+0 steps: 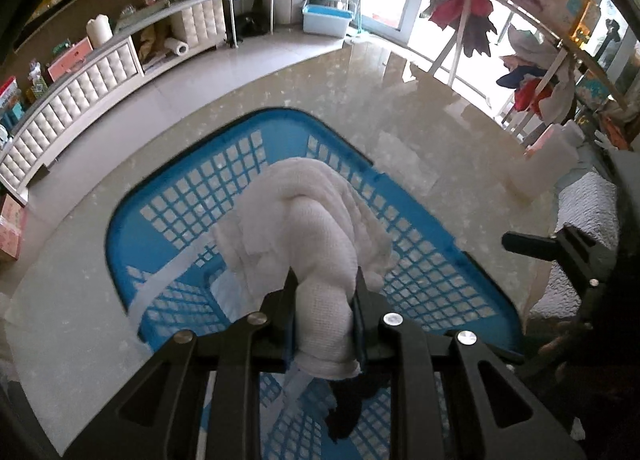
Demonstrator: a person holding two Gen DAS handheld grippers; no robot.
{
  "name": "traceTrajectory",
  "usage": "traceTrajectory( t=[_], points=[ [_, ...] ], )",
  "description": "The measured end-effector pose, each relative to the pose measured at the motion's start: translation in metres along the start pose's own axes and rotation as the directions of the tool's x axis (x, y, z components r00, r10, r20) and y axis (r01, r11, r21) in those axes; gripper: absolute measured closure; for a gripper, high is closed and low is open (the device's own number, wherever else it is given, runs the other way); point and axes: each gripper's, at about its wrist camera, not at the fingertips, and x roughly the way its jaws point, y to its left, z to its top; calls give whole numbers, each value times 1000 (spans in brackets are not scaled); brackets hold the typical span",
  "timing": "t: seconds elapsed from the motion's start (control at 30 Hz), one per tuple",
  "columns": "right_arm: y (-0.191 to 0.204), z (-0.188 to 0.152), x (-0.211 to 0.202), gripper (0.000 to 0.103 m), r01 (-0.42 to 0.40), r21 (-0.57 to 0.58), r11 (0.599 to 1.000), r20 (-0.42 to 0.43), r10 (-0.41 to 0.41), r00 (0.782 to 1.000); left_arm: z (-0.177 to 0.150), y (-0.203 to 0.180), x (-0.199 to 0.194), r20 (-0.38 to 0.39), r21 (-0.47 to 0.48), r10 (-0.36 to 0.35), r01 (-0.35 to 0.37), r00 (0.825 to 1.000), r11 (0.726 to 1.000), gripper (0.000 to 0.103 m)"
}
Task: Organize soft objects
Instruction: 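Lower the quilted cloth into the basket and open the left gripper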
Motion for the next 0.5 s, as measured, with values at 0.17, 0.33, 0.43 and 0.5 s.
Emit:
traceTrajectory(
  t=[0.17,0.33,0.43,0.5],
  points=[
    [2,1,6,0,-3,2,1000,-4,3,1000,1,6,21,-25,-9,-13,12,1000,1000,83],
    [0,-1,7,0,-8,3,1000,-13,8,1000,1,6,29,-42,3,-26,26,999,1000,82],
    [-1,0,6,0,-6,11,1000,-15,7,1000,1,4,32,-51,8,-22,22,998,1000,82],
    [-2,1,6,0,-6,12,1000,-15,6,1000,1,3,33,-51,10,-23,23,998,1000,82]
  ],
)
